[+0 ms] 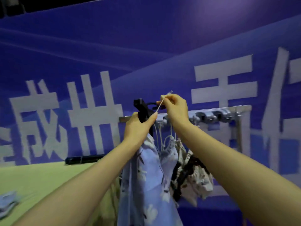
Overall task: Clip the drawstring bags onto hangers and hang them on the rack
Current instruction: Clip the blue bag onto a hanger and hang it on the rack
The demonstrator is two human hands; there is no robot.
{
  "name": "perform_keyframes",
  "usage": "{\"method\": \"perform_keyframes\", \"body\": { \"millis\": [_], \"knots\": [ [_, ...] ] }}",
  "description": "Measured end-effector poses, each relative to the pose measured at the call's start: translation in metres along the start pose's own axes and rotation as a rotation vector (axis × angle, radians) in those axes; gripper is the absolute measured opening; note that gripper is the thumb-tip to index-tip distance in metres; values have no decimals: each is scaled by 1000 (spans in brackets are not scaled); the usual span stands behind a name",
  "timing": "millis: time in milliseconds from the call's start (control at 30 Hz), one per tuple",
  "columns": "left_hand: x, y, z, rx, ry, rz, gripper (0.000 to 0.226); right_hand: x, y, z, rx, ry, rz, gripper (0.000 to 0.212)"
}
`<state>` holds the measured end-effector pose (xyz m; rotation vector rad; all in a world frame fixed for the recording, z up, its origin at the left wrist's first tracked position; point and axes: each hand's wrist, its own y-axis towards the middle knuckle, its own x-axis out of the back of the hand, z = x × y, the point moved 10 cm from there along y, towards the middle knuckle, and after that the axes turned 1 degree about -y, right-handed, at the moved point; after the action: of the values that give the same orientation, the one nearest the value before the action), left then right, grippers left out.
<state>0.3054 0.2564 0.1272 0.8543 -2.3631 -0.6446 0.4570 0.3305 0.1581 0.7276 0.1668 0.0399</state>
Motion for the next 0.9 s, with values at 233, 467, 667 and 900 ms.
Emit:
{"method": "perform_keyframes", "body": {
  "millis": [233,467,667,900],
  "knots": [
    [-39,15,-19,65,-195,47,39,52,48,8,47,-44,-64,19],
    [-109,-12,25,235,-371,326,18,44,59,-15,-12,-145,77,26],
    [-164,-19,43,348,-408,487,17,52,70,-30,-172,153,175,18],
    [-228,-7,40,9,78,721,12,72,81,-56,-448,323,198,23]
  ]
}}
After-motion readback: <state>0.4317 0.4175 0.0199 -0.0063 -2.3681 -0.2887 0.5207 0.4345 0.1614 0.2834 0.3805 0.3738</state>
